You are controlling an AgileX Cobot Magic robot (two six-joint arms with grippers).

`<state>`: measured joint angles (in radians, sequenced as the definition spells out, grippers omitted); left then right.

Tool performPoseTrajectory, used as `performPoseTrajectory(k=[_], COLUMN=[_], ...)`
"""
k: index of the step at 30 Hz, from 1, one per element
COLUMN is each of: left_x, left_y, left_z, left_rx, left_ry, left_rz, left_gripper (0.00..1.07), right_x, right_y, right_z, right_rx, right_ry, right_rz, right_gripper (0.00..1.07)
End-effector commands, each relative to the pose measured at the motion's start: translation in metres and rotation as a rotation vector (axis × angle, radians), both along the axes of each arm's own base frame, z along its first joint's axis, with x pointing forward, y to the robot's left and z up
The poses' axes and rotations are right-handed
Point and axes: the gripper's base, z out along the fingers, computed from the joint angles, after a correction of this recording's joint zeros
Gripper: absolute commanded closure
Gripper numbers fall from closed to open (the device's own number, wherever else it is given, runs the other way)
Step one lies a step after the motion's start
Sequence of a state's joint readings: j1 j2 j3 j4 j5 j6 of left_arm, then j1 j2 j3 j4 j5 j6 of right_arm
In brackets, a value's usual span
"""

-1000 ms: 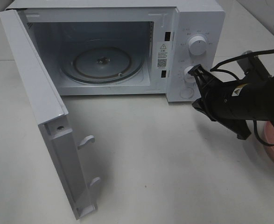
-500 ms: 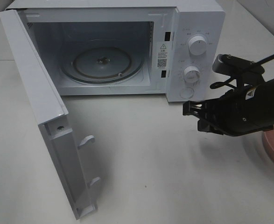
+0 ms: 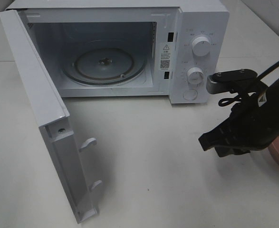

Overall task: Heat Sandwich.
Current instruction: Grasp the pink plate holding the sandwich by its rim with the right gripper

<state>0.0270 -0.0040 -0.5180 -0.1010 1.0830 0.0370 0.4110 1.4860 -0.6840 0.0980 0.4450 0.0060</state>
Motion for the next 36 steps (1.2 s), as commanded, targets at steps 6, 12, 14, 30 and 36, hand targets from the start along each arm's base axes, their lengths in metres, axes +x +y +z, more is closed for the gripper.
performPoseTrajectory(k=[6, 12, 14, 30, 36], left_x=[-0.002, -0.002, -0.002, -0.002, -0.002], left_y=[0.0, 0.0, 0.0, 0.0, 0.0], left_z=[0.001, 0.001, 0.001, 0.001, 0.001], left_rx=[-0.003, -0.003, -0.003, -0.003, -0.003], left_ry=[-0.028, -0.028, -0.028, -0.028, -0.028], left_rz=[0.002, 0.002, 0.002, 0.002, 0.002], left_gripper=[0.09, 0.09, 0.09, 0.09, 0.09], right_x=[0.01, 0.018, 0.019, 0.031, 0.039], right_y=[-0.011, -0.028, -0.034, -0.069, -0.081], right_z=[0.032, 0.038, 0.038, 0.037, 0.024], right_rx=[-0.194, -0.185, -0.19, -0.252, -0.251], right_ry=[0.092, 0.107, 0.115, 0.081, 0.112], right_rz=[0.017, -0.075, -0.089, -0.135, -0.189], right_gripper=[0.81, 0.62, 0.5, 0.16, 0.18])
